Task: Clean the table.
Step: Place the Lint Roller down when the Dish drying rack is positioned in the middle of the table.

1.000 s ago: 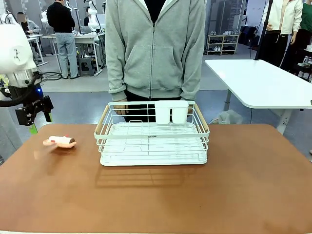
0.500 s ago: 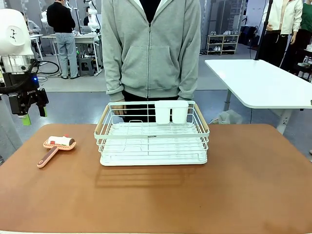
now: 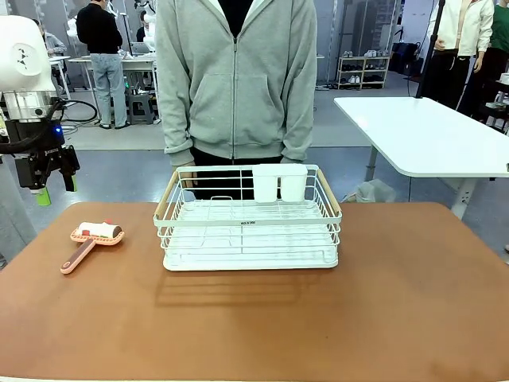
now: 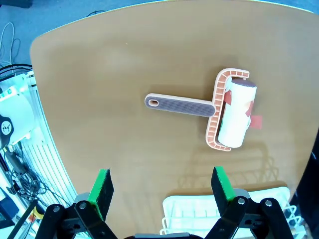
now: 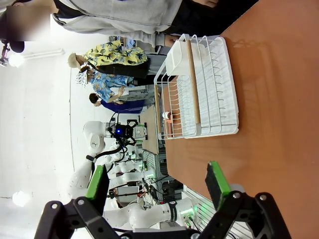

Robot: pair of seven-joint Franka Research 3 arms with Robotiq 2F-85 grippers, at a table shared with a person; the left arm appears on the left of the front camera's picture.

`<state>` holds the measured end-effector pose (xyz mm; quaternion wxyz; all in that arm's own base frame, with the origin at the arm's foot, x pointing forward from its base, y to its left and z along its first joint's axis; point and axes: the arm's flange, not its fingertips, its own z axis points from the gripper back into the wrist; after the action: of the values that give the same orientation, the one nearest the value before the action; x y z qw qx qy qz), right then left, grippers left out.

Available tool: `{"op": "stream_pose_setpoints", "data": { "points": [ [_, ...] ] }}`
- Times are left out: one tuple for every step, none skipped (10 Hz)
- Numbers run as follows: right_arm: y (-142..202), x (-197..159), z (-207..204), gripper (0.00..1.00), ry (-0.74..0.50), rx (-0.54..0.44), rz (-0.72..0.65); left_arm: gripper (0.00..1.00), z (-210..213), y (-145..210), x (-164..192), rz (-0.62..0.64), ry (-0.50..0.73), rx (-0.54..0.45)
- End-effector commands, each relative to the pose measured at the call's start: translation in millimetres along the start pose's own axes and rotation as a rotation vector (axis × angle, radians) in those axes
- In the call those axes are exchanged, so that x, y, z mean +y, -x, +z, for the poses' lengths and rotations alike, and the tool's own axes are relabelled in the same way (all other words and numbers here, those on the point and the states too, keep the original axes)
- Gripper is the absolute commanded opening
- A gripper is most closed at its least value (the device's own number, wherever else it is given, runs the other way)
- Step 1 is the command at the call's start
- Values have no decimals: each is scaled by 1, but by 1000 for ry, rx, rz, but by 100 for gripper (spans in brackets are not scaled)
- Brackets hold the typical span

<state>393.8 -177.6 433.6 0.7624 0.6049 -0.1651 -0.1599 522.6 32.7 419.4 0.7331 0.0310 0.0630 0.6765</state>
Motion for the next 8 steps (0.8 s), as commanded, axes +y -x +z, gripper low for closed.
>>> {"op": "stream_pose_setpoints", "data": {
  "points": [
    [3,3,0,100,-10,-5,1,100,-2,-1,1,3,4,0],
    [3,3,0,100,-10,-5,1,100,-2,-1,1,3,4,0],
    [3,3,0,100,-10,-5,1,100,-2,-1,1,3,4,0],
    [3,3,0,100,-10,-5,1,100,-2,-1,1,3,4,0],
    [3,3,0,100,-10,-5,1,100,-2,-1,1,3,4,0],
    [3,3,0,100,-10,-5,1,100,-2,-1,1,3,4,0],
    [3,3,0,100,-10,-5,1,100,-2,-1,1,3,4,0],
    [3,3,0,100,-10,-5,1,100,-2,-1,1,3,4,0]
  ]
}}
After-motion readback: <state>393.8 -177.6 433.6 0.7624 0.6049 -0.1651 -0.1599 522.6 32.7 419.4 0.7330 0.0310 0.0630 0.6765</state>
